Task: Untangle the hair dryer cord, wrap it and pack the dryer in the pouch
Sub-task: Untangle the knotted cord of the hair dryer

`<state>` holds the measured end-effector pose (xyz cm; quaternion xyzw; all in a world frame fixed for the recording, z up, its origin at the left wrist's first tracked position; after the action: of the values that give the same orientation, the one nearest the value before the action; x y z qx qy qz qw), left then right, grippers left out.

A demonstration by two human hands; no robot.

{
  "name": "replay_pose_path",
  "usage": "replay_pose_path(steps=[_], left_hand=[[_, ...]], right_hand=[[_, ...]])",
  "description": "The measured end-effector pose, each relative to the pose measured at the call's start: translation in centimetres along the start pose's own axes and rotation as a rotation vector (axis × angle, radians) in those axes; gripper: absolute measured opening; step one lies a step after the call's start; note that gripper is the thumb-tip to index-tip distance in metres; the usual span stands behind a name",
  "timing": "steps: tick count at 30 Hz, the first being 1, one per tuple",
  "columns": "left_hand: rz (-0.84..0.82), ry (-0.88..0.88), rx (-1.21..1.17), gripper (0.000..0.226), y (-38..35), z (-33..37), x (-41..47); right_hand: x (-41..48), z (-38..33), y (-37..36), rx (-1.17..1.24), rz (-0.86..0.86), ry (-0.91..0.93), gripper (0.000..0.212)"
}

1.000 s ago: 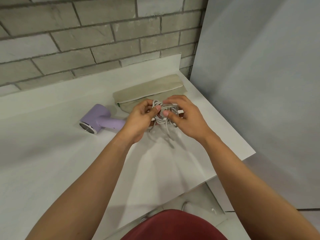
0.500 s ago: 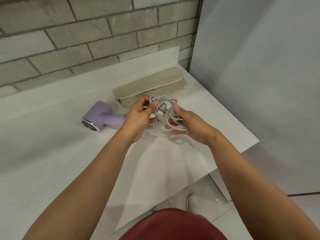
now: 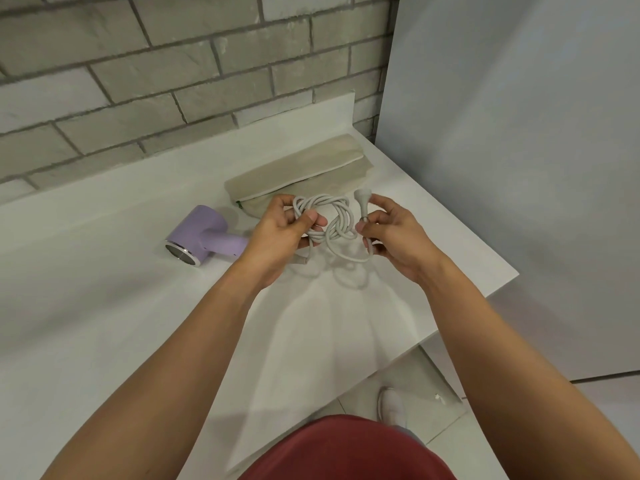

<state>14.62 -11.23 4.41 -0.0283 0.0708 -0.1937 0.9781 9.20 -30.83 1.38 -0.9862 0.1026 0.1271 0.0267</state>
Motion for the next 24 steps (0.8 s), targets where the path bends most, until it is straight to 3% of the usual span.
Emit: replay_pose_path(steps=[3, 5, 11, 16, 22, 24], left_hand=[[-0.009, 0.038, 0.027, 0.049, 0.4, -0.1, -0.1], [-0.026, 0.055, 0.02, 0.052, 0.6, -0.1, 0.0], [-0.012, 0.053, 0.078, 0.056, 0.7, 0.0, 0.7], [0.031, 0.055, 0.172, 0.041, 0.6, 0.1, 0.8], [0.059, 0.11, 0.057, 0.017, -0.4, 0.4, 0.7], [0.052, 0.094, 0.067, 0.012, -0.9, 0.6, 0.6]], right_hand=[[-0.1, -0.4, 1.1, 0.027, 0.035, 0.023, 0.081], [-0.1, -0.6, 2.0, 0.044, 0.077, 0.031, 0.086], [0.2, -1.6, 3.7, 0.083, 0.125, 0.079, 0.068], [0.5, -2.0, 5.4, 0.019, 0.213, 0.112, 0.054], [0.8, 1.0, 6.2, -0.186, 0.176, -0.108, 0.078], [0.7, 2.2, 5.6, -0.259, 0.113, -0.168, 0.075]])
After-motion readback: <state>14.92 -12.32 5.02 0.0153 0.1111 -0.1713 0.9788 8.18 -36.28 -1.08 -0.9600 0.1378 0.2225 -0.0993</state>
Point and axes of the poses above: each hand's wrist, its own x-axis towards the middle knuckle, its own y-axis out of the back of the hand, z = x × y, the point moved 7 cm from there along x, towards the middle knuckle, and after that the axes turned 1 degree about -z, right-handed, at the moved point
